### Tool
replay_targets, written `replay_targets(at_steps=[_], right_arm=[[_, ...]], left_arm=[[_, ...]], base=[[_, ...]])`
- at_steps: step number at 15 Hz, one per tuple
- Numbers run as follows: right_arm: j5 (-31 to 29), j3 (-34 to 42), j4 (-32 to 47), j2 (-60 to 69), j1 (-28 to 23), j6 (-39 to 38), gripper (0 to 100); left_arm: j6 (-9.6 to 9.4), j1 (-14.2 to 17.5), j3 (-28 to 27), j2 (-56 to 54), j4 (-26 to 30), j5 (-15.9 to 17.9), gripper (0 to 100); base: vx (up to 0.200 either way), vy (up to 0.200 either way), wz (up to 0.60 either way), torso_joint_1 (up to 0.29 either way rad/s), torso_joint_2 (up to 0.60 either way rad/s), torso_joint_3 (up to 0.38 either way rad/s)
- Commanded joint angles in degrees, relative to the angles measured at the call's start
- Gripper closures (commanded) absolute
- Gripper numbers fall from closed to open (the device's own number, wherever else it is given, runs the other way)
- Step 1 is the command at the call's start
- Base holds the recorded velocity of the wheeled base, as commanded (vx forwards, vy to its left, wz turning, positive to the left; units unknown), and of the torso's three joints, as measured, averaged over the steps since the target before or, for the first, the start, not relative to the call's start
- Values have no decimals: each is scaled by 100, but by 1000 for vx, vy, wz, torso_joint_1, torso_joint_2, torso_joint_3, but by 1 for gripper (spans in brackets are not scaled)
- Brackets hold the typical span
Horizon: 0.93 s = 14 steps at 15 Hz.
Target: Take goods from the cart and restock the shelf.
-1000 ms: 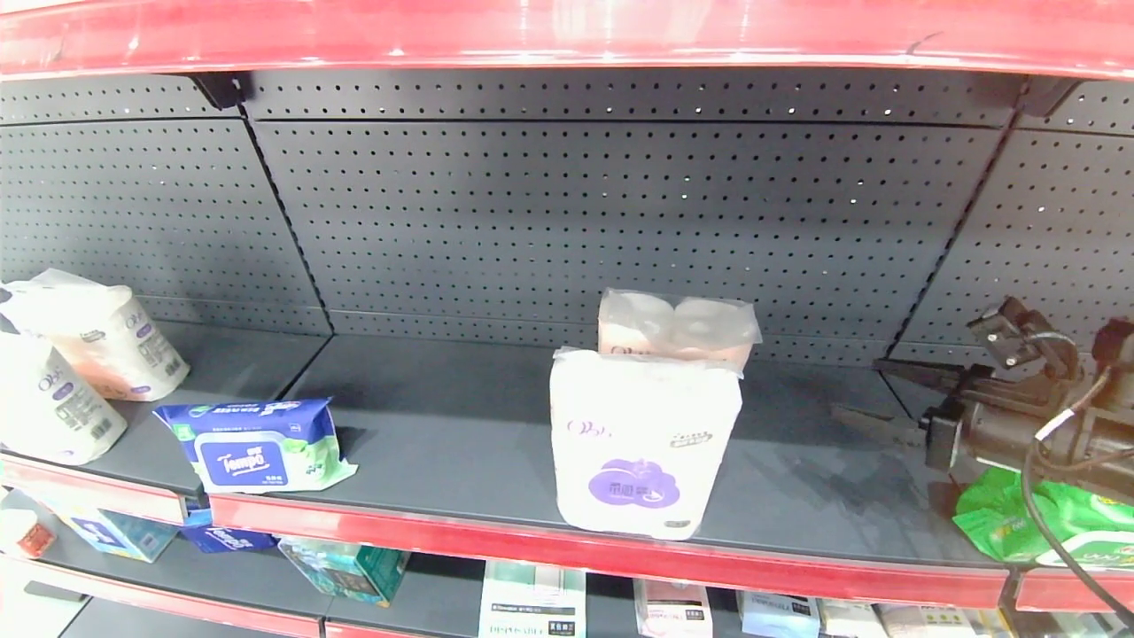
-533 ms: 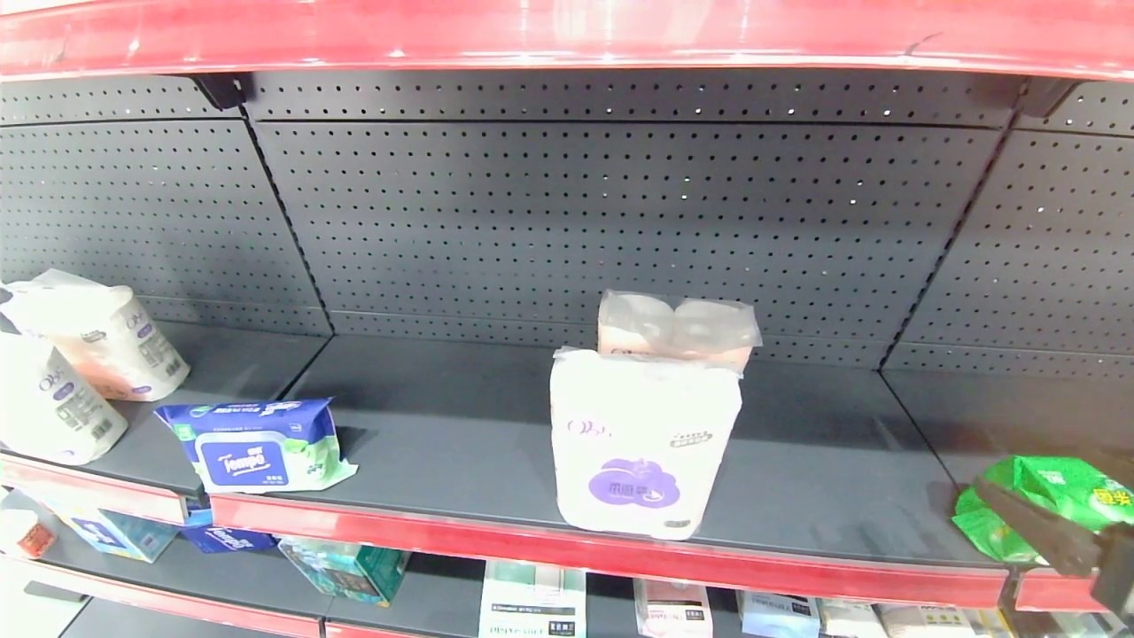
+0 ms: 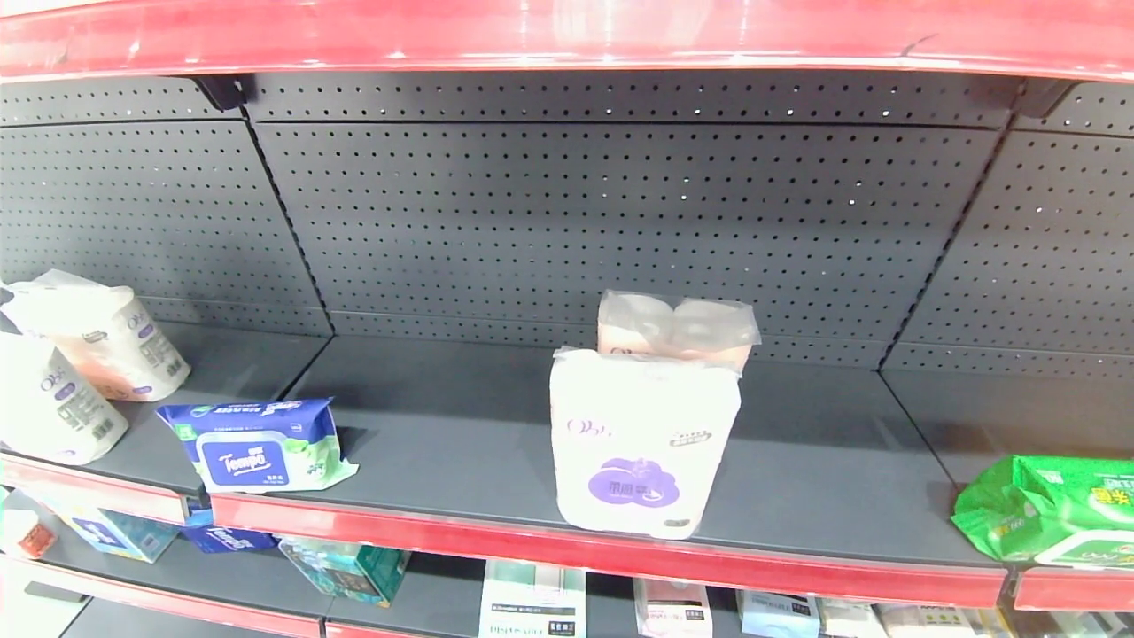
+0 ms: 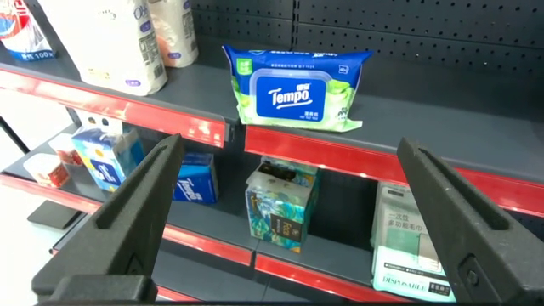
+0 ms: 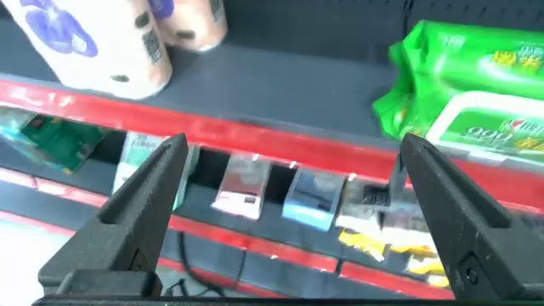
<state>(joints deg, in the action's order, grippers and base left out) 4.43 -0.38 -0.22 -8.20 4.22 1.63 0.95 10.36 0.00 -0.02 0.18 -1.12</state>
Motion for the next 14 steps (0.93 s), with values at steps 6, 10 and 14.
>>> replay_targets(at_steps=[6, 10, 14], right_arm=[[-363, 38, 4, 820, -413, -137, 0], [-363, 38, 4, 820, -413, -137, 0], [-363, 38, -4, 820, -413, -155, 0]], left_arm=[[-86, 1, -9, 2, -1, 68, 0], [-60, 1, -9, 2, -1, 68, 0], [-78, 1, -9, 2, -1, 59, 0]], base=[[0, 0, 0, 0, 0, 0], [0, 0, 0, 0, 0, 0], [0, 0, -150, 1, 2, 1]])
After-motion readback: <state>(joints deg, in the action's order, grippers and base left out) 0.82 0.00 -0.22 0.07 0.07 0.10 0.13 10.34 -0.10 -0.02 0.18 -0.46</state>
